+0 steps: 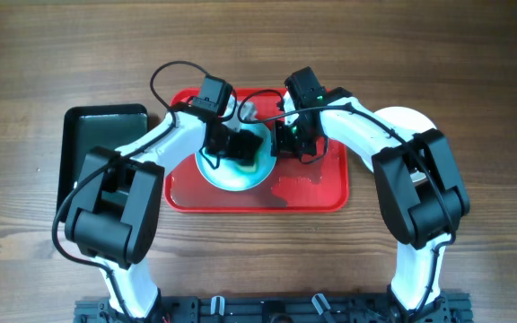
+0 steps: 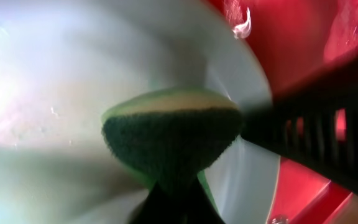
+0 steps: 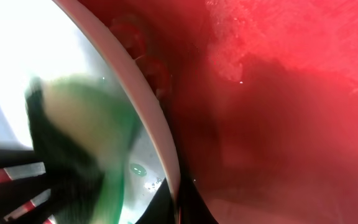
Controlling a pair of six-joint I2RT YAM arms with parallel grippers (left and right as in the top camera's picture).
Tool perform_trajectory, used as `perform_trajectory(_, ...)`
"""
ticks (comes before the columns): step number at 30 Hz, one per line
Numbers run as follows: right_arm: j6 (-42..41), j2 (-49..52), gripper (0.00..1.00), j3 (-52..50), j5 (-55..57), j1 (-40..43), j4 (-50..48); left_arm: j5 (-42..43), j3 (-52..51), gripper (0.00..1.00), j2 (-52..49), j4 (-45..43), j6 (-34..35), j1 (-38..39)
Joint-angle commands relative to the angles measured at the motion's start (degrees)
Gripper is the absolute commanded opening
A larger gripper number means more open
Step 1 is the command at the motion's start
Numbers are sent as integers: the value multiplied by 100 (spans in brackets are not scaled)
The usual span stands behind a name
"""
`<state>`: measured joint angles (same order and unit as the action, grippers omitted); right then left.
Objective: Clean dirty plates on tray and stack at the side
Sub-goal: 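Scrub the last plate with the sponge in the left gripper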
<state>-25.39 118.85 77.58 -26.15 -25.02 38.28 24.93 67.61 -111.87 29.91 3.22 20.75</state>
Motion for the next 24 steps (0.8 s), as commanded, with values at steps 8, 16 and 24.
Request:
perform_trajectory(8, 76, 96, 4, -46, -435, -79, -28, -3613, -28, 4, -138, 979, 2632, 2)
perform_trajectory(16, 79, 96, 4, -46, -437, -79, -28, 914, -26, 4, -138, 1228, -275, 2)
perform_trajectory(24, 76, 96, 4, -46, -435, -79, -31, -2063, -26, 4, -138, -691, 2291, -4)
